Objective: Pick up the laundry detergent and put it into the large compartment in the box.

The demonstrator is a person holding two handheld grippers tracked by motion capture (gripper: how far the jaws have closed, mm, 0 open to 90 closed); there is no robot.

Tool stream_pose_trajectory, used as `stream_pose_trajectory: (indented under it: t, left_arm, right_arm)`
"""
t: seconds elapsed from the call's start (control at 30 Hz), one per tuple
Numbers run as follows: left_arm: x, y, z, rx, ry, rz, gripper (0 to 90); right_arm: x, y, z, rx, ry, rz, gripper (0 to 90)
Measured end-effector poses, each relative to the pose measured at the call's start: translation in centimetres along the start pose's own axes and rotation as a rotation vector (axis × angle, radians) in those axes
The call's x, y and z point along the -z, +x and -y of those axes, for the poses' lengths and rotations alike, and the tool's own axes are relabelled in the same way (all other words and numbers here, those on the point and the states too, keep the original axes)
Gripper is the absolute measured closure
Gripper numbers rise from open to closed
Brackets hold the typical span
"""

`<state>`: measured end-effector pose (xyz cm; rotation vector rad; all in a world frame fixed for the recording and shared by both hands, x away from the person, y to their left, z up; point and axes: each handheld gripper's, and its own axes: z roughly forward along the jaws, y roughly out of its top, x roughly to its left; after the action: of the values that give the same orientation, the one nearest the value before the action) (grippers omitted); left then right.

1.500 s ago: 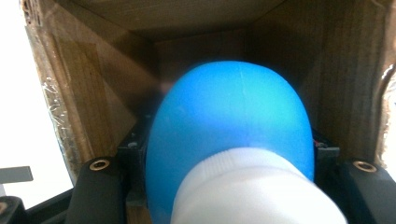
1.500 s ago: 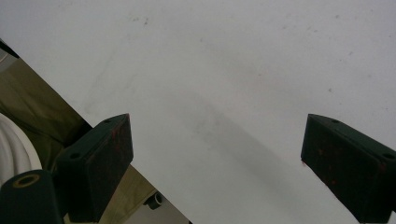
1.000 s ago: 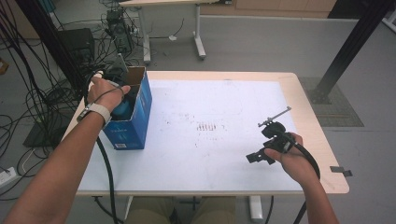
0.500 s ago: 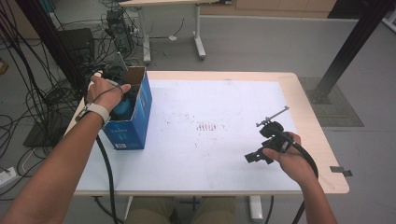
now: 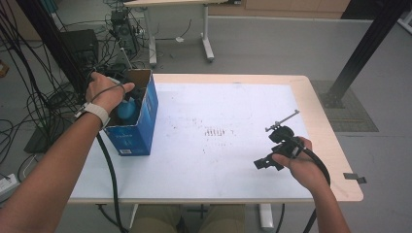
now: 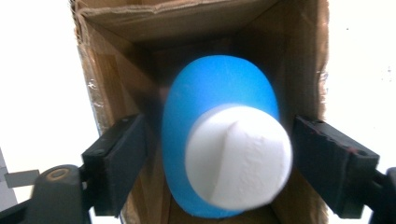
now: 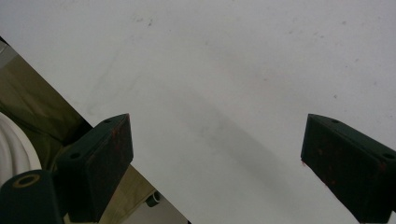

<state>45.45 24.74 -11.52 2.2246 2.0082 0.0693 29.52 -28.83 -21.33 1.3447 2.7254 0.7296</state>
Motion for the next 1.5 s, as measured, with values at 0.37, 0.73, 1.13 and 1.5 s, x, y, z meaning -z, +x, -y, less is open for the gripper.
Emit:
stream_pose_trajectory:
  t: [0.37, 0.73, 1.13, 1.5]
  left_arm:
    - [0.7, 0.3, 0.2, -0.013, -0.003, 0.031, 14.5]
    - [2.9, -0.8, -0.3, -0.041, -0.005, -0.012, 9.4]
    - [5.9, -0.5, -0.3, -0.151, -0.061, 0.047, 5.0]
    - [9.9, -1.1, -0.7, -0.265, -0.108, 0.075, 5.1]
  right_arm:
    - [0.1, 0.2, -0.1, 0.007, -0.004, 0.002, 9.0]
    - [0.4, 0.4, -0.1, 0.011, -0.012, 0.004, 9.0]
    - [1.1, 0.4, -0.2, 0.007, -0.013, 0.012, 9.0]
    - [1.4, 0.5, -0.7, 0.008, -0.008, 0.017, 9.0]
